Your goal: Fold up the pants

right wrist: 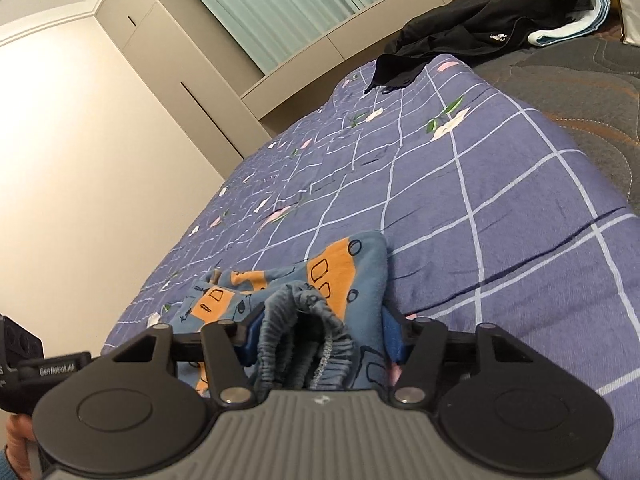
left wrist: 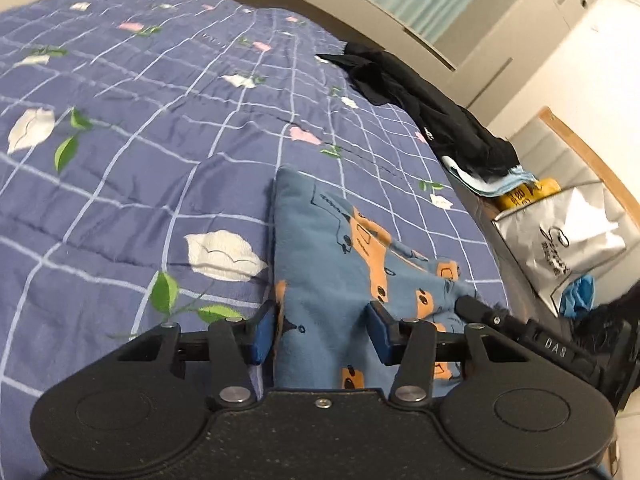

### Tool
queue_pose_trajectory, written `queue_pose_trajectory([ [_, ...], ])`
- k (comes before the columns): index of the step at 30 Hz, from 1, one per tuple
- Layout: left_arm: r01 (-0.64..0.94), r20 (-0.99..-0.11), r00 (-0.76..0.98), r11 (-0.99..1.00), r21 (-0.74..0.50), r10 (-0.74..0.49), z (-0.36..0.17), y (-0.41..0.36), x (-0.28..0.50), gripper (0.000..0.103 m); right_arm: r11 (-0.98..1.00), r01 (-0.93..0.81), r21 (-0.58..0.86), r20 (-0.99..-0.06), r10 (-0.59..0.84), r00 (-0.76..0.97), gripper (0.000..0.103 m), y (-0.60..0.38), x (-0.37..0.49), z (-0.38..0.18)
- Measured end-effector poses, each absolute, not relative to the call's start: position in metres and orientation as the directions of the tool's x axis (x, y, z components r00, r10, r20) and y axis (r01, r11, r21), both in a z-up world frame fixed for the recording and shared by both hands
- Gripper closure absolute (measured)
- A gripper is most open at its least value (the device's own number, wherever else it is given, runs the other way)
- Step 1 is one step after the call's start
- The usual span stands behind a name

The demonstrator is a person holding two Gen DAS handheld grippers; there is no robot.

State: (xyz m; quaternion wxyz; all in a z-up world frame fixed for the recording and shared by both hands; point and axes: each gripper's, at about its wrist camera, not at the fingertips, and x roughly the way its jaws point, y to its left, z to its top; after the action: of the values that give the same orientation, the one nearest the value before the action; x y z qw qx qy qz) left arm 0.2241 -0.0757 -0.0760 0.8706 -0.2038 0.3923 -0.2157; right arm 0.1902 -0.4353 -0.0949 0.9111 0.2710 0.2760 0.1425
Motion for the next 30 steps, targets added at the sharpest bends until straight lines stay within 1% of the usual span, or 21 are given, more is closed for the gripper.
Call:
queue_pose_trajectory([
  [4,0.223,-0.623,0.602,0.854,-0.469,-0.499,-0.074,-0.085,0.223,0.054,0.821,-0.107,0.561,-0.430,0.399,0.810,0.047,-0.432,0.189,-0.095],
  [6,0.226,-0.641,0.597,0.867,-0.443,-0.483,-0.074,-0.091,0.224,0.052,0.820,-0.107,0.563,-0.428,0.400,0.811,0.046,-0.432,0.189,-0.095],
  [10,0.216,-0.649,0.595,0.873,-0.438,-0.473,-0.075,-0.094,0.224,0.051,0.803,-0.113,0.586,-0.411,0.415,0.812,0.044,-0.434,0.190,-0.097],
  [12,0.214,-0.653,0.591,0.873,-0.439,-0.473,-0.076,-0.095,0.225,0.048,0.791,-0.117,0.601,-0.399,0.423,0.813,0.043,-0.437,0.189,-0.099],
  [17,0.203,-0.657,0.589,0.872,-0.445,-0.471,-0.076,-0.095,0.226,0.047,0.752,-0.118,0.648,-0.372,0.448,0.813,0.042,-0.445,0.189,-0.103],
  [21,0.201,-0.657,0.589,0.872,-0.446,-0.471,-0.076,-0.096,0.226,0.047,0.746,-0.123,0.654,-0.363,0.453,0.814,0.041,-0.447,0.188,-0.104],
  [23,0.198,-0.656,0.588,0.871,-0.450,-0.473,-0.076,-0.095,0.226,0.047,0.743,-0.126,0.657,-0.358,0.454,0.816,0.043,-0.448,0.187,-0.104],
  [26,0.199,-0.655,0.588,0.870,-0.452,-0.475,-0.076,-0.095,0.225,0.049,0.741,-0.120,0.661,-0.357,0.451,0.818,0.050,-0.450,0.186,-0.106],
  [29,0.196,-0.656,0.591,0.872,-0.449,-0.470,-0.075,-0.095,0.224,0.052,0.747,-0.115,0.654,-0.364,0.445,0.818,0.057,-0.448,0.185,-0.105],
  [30,0.191,-0.657,0.592,0.873,-0.448,-0.467,-0.075,-0.095,0.224,0.054,0.749,-0.112,0.653,-0.368,0.443,0.817,0.061,-0.447,0.185,-0.105],
])
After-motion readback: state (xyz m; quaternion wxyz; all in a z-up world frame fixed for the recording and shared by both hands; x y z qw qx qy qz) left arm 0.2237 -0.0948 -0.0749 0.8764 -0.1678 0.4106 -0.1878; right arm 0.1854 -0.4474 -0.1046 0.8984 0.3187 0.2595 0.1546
